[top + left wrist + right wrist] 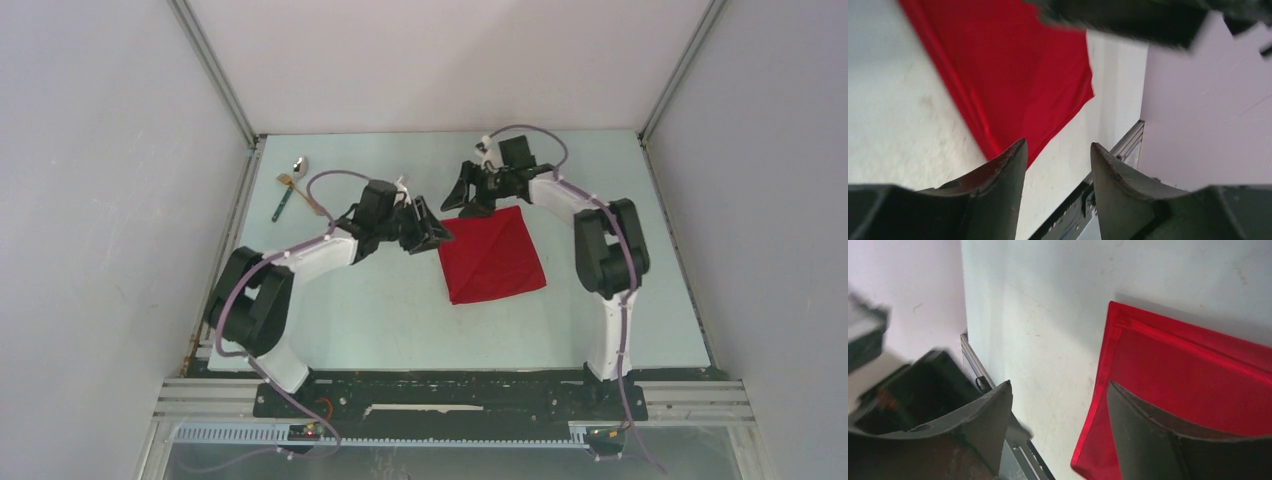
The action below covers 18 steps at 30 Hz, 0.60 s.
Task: Fold the napkin into a case and place the utensils inside
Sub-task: Smooth out the upper triangle-folded napkin at the center of the board.
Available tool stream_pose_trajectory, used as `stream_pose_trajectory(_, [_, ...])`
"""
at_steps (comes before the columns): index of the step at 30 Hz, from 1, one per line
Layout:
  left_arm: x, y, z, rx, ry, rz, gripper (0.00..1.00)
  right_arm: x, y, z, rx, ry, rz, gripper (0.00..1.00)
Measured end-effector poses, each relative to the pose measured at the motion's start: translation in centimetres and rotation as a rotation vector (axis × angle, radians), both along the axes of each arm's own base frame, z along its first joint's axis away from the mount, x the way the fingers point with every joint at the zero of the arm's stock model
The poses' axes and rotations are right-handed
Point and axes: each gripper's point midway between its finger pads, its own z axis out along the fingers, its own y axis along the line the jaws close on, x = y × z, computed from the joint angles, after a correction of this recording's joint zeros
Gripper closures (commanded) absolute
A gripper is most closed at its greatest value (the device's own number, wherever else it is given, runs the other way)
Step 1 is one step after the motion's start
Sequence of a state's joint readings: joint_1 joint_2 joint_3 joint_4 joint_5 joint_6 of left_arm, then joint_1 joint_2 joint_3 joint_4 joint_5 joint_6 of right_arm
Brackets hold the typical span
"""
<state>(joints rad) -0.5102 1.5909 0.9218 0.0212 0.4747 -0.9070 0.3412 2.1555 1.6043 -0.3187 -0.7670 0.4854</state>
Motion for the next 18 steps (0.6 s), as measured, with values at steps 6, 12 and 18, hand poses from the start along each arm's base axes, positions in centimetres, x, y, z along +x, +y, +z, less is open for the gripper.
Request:
stream_pose_trajectory(6, [5.6, -3.1, -0.7, -0.009, -0.013, 0.002, 0.69, 1.7, -6.4, 6.1, 0.084, -0.140, -0.115, 0.22])
stream_pose_trajectory(12, [9.3, -4.9, -4.9, 0.034, 0.041, 0.006, 0.89, 4.1, -12.3, 2.5, 0.127, -0.060, -0.259, 0.26])
stream_pose_trajectory(18, [11.4, -4.9, -6.9, 0.075, 0.058, 0.023, 0.97, 4.6, -11.8, -0.4, 0.175, 0.008, -0.258, 0.33])
